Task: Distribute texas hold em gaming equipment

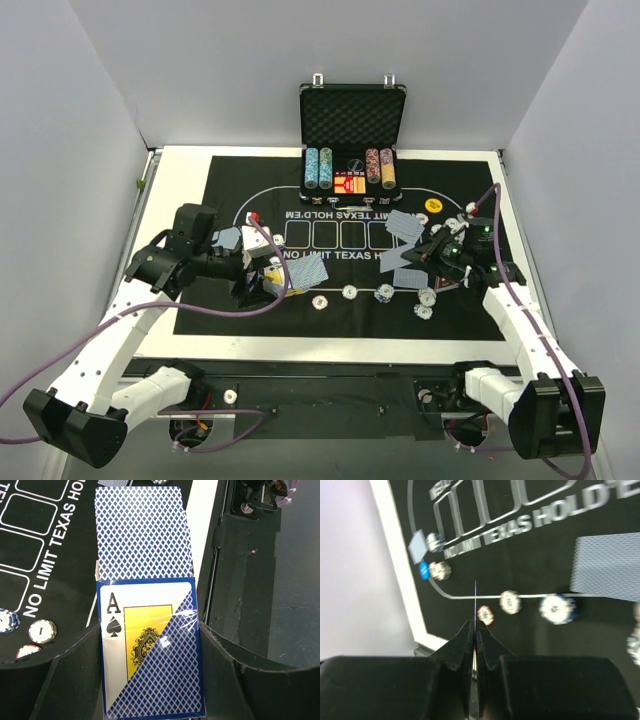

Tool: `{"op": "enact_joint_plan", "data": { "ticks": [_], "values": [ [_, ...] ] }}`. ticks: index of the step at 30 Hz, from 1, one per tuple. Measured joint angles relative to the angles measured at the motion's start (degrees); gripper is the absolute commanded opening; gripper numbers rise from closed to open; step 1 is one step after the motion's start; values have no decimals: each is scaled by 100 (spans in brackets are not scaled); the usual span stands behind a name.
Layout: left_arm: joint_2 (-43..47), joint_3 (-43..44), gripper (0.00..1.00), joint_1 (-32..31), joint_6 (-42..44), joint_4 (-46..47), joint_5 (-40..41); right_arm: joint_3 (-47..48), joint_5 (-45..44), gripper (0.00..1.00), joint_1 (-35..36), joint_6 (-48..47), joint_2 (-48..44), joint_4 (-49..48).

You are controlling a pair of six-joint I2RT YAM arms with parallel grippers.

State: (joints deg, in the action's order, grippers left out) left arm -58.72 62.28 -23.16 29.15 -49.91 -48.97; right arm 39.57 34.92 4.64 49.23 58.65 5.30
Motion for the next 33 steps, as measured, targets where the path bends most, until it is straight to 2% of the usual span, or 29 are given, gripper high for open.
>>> {"op": "enact_joint_plan", "data": {
  "ticks": [5,11,18,25,28,29,33],
  "values": [
    [2,0,0,0,2,0,-20,-313,-885,0,-326,-402,186,188],
    [4,0,0,0,-4,2,-57,-562,-1805,0,-350,-549,734,28],
    [52,0,0,0,-7,2,-57,-560,-2151,1,-350,-640,1552,-262],
    [83,0,0,0,-7,2,-57,-560,-2260,33,-310,-688,1703,-264],
    [83,0,0,0,-7,2,-57,-553,-2367,38,-304,-752,1572,-72],
    [83,0,0,0,-7,2,-57,-529,-2409,42,-299,-761,1495,39],
    [83,0,0,0,-9,2,-59,-271,-2625,45,-267,-855,1071,588]
  ]
}}
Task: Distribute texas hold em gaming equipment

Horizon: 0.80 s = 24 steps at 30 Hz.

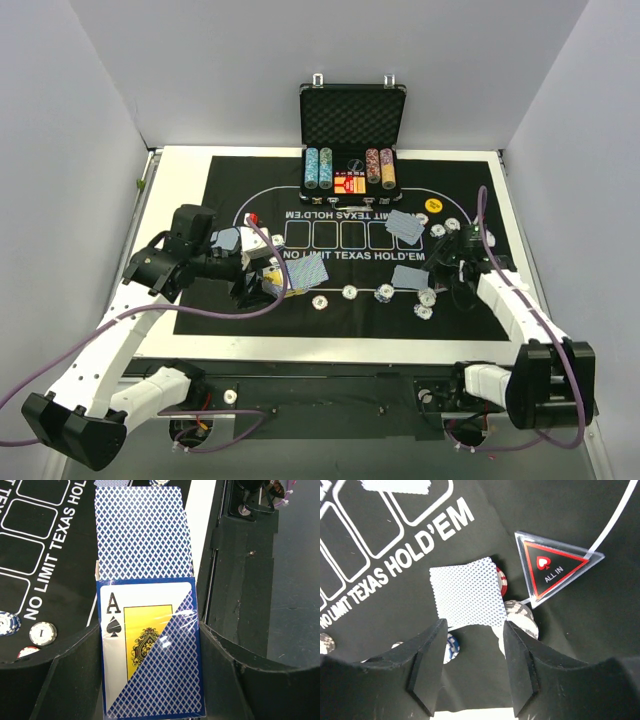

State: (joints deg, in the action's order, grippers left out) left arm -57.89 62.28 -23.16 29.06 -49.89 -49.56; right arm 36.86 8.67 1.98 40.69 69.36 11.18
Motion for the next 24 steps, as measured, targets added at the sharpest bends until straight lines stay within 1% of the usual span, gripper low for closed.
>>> {"op": "enact_joint_plan", "data": {
  "ticks": [4,6,8,10,11,14,16,19,24],
  "values": [
    [0,0,0,0,-2,0,0,396,-326,48,138,-50,-538,555],
    [0,0,1,0,-2,0,0,564,-424,52,328,-46,-863,787],
    [0,0,1,0,0,0,0,748,-365,57,588,-22,-1174,929],
    [0,0,0,0,2,0,0,1069,-31,60,955,92,-1388,946],
    [0,0,0,0,2,-2,0,1226,184,76,1123,149,-1394,909],
    [-7,0,0,0,2,0,0,1657,966,77,1655,444,-1268,446],
    [-9,0,0,0,2,0,0,1829,1473,84,2044,675,-1082,13],
    [-9,0,0,0,2,-2,0,2046,1873,84,2616,890,-776,-306],
    [-9,0,0,0,2,-2,0,2557,2122,84,3425,881,-192,-424]
  ]
}}
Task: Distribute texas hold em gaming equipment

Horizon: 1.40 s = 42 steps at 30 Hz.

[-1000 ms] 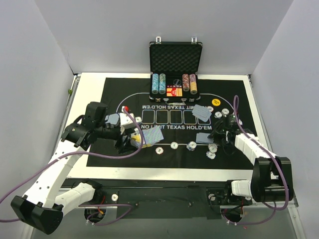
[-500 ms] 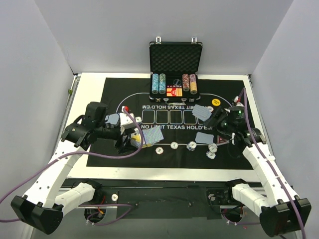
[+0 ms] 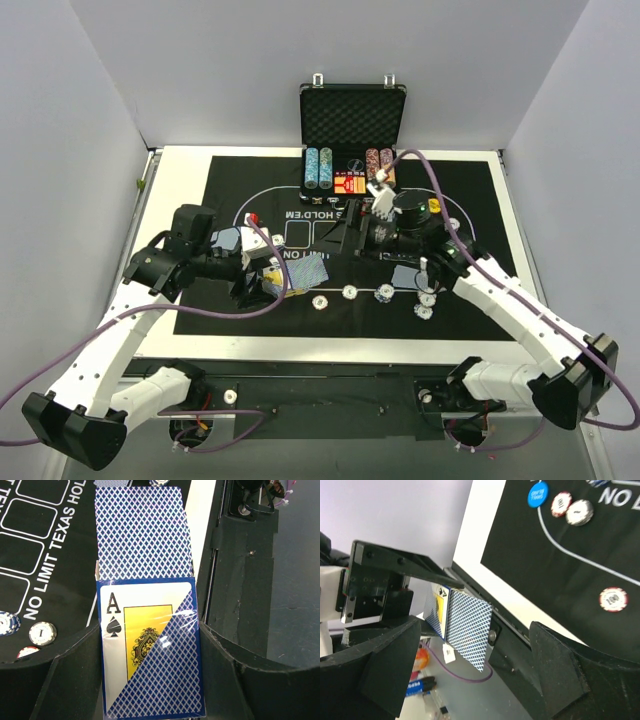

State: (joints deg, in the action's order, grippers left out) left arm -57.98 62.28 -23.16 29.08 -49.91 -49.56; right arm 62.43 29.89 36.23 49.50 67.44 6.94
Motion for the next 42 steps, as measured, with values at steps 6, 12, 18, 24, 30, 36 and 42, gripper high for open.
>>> {"op": "enact_joint_plan", "data": {
  "ticks": [6,12,18,24,30,36,42],
  "values": [
    [0,0,0,0,0,0,2,35,175,77,437,37,400,-166],
    [0,0,1,0,0,0,0,35,210,69,553,44,575,-192],
    [0,0,1,0,-2,0,2,-11,232,63,647,39,721,-199],
    [0,0,0,0,-2,0,2,-168,323,55,699,37,723,-203],
    [-11,0,0,-4,-7,-46,33,-273,407,45,699,50,673,-317],
    [-11,0,0,-4,-15,-39,28,-323,402,41,654,37,501,-278],
    [-11,0,0,-4,-20,-28,24,-361,398,40,487,-2,341,-125]
  ]
}}
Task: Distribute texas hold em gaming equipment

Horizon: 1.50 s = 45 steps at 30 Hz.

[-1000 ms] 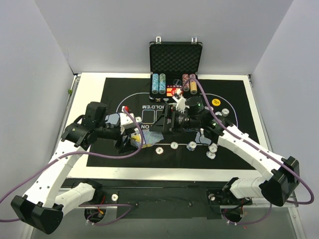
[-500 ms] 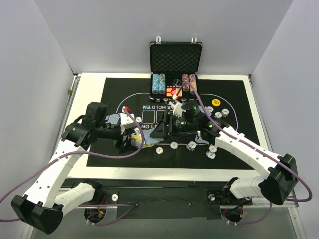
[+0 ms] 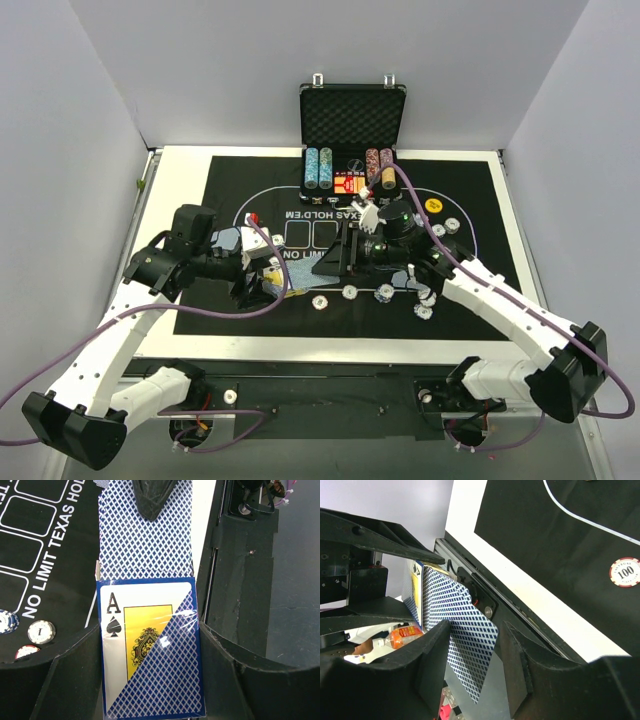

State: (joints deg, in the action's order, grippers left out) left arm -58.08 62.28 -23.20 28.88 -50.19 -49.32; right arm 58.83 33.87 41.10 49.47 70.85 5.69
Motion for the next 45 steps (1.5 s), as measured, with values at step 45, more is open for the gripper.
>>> {"op": "enact_joint_plan", "data": {
  "ticks": [45],
  "values": [
    [0,0,1,0,-24,35,-24,76,424,0,-1001,142,-938,396]
  ]
}}
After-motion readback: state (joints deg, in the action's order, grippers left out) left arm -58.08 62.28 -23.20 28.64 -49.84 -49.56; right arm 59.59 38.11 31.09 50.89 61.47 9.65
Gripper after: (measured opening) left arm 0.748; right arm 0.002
